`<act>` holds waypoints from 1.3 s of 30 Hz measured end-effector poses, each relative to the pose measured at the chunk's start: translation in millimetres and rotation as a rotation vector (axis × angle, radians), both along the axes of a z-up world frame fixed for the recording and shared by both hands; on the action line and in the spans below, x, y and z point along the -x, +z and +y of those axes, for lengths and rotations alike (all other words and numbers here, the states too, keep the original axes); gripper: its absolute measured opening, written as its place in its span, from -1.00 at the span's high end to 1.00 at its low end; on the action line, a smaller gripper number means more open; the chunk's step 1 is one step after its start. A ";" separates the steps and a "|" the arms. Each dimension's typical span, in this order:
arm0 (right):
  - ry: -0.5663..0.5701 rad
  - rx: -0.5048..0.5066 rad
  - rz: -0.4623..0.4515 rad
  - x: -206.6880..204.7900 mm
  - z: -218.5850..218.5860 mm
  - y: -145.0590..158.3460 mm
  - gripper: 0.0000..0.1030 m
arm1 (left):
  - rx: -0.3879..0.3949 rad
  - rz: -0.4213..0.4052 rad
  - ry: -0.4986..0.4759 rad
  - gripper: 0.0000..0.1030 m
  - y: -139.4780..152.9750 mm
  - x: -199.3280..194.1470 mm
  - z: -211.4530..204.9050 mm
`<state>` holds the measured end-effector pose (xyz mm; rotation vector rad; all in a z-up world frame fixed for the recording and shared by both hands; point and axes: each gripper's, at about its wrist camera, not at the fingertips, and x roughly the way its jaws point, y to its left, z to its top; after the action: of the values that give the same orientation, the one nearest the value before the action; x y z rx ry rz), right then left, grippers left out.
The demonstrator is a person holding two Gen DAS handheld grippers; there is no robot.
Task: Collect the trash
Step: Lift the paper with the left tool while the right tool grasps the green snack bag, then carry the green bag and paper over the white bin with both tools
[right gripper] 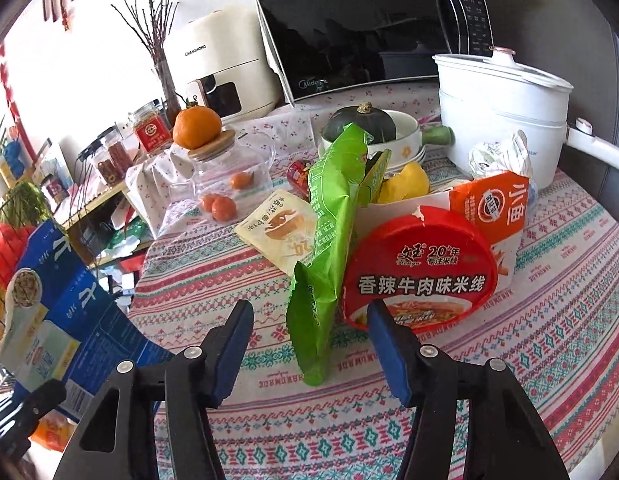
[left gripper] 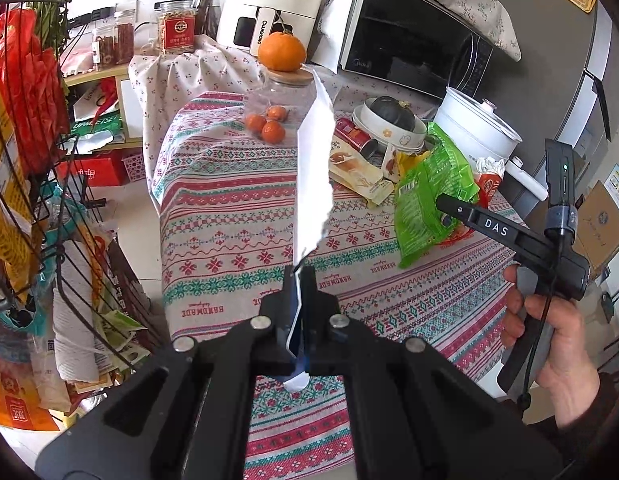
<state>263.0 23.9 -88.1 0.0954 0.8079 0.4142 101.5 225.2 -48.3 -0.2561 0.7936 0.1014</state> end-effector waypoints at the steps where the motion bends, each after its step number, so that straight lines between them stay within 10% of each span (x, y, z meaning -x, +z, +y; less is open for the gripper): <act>1: 0.001 -0.009 0.002 -2.6 -1.4 -1.1 0.02 | 0.005 0.002 0.001 0.96 -0.4 -0.5 0.7; 5: 0.021 -0.050 0.017 -6.8 -9.0 -3.5 0.64 | 0.022 0.005 0.003 0.96 -0.6 -2.9 2.3; 23: 0.182 -0.124 -0.021 68.2 -67.0 65.7 0.72 | 0.054 -0.034 -0.065 0.96 13.2 -5.8 -33.3; 39: 0.049 -0.153 -0.005 106.8 -217.3 103.2 0.72 | 0.062 -0.093 -0.274 0.96 31.6 -19.0 -130.0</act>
<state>156.1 -193.4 15.1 0.2167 0.7743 0.5221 120.4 95.2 -16.6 -0.2073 0.7330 -0.1924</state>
